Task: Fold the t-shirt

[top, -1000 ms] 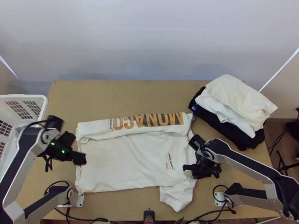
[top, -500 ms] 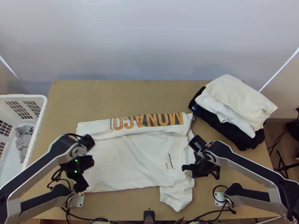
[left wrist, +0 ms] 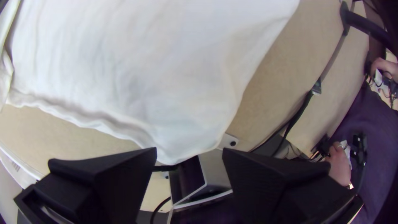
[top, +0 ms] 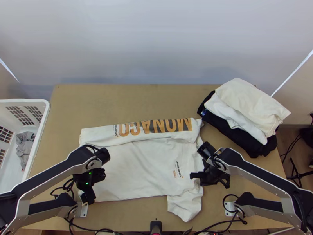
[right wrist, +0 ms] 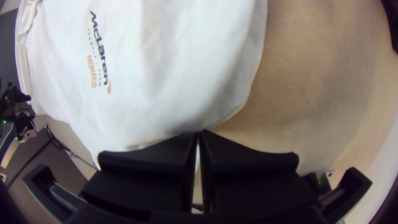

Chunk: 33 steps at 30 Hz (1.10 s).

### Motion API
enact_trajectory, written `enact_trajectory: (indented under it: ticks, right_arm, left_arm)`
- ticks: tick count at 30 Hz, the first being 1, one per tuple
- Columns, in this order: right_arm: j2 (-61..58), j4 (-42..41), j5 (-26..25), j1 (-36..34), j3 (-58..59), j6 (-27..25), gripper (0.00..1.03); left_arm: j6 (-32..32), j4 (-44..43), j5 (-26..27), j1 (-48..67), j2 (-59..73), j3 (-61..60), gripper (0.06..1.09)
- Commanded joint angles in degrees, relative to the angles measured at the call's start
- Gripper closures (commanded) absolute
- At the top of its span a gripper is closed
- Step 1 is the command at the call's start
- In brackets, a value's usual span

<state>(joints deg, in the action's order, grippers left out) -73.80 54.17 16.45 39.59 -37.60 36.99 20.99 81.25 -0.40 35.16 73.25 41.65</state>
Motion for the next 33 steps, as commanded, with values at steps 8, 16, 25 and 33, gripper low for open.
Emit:
enact_trajectory:
  ticks: [8, 16, 25, 33]
  right_arm:
    - [0.85, -0.12, -0.01, -0.04, 0.08, 0.01, 1.00]
    - [1.64, -0.12, -0.01, -0.13, -0.28, -0.25, 1.00]
    - [4.45, -0.12, 0.08, -1.01, -1.42, -1.57, 1.00]
    - [8.94, -0.12, 1.83, -1.71, -3.35, -3.86, 1.00]
  left_arm:
    - [0.45, -2.94, -0.39, 3.87, 8.40, -1.75, 0.31]
    - [-2.01, -8.13, -2.06, 8.17, 9.98, -2.98, 0.77]
    - [-2.45, -8.83, -5.04, 5.45, 6.55, 0.10, 0.80]
    - [-0.87, -11.03, -4.34, -3.87, 2.77, 7.57, 1.05]
